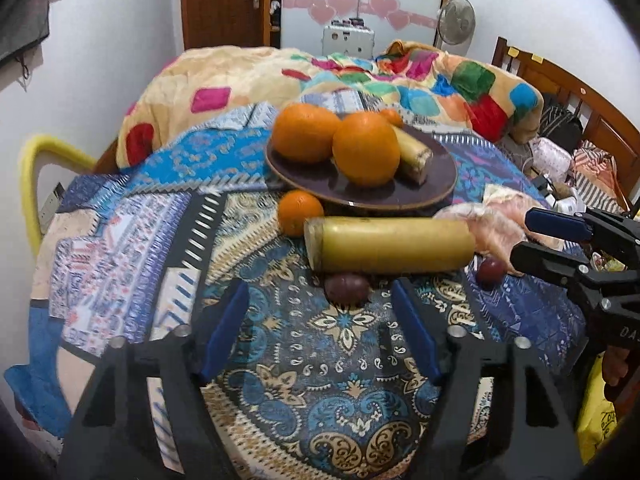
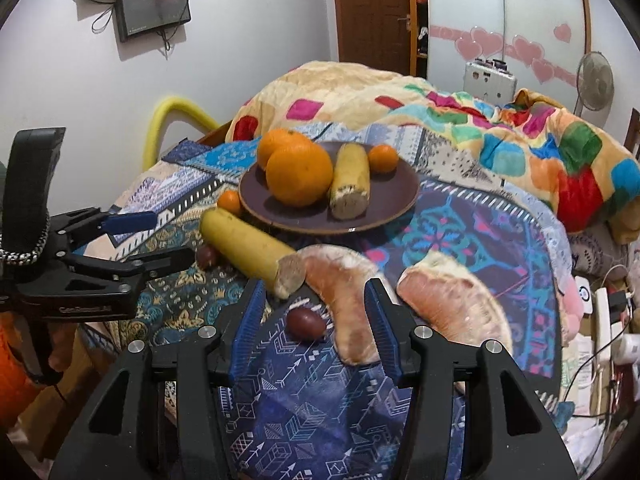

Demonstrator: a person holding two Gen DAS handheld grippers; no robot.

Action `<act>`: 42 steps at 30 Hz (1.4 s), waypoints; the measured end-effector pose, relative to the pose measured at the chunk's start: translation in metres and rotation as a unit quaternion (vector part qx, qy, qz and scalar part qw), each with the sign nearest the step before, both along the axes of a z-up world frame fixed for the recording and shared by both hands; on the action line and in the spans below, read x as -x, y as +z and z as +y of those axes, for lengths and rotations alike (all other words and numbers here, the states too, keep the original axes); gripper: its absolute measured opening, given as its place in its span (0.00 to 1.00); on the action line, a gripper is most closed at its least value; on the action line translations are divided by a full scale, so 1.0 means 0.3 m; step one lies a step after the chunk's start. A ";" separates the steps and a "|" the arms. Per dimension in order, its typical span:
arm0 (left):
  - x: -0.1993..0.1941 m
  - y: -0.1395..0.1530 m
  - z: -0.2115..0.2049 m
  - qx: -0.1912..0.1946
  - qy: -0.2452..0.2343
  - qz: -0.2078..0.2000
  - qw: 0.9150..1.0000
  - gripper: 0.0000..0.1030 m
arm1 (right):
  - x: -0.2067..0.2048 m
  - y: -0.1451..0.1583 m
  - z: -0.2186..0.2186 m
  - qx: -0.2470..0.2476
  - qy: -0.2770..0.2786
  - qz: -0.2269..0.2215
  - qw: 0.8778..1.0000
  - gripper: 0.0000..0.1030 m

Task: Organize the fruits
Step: 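Grasp a brown date with the left tool while the right tool grasps the long yellow shoot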

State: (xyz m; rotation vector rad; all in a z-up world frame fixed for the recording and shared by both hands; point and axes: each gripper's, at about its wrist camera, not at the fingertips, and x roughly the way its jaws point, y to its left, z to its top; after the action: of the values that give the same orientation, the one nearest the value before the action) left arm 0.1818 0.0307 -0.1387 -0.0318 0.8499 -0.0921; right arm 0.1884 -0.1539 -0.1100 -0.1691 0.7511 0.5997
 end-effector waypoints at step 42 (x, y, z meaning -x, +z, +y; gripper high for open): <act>0.144 0.016 0.155 0.014 0.010 -0.022 1.000 0.20 | 0.008 -0.023 0.237 0.026 0.103 0.038 0.994 0.32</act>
State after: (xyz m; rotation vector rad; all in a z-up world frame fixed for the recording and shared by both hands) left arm 0.1385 0.0772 -0.1338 -0.0645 0.8047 -0.0858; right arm 0.1861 -0.0830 -0.1170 -0.2758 0.8288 0.7872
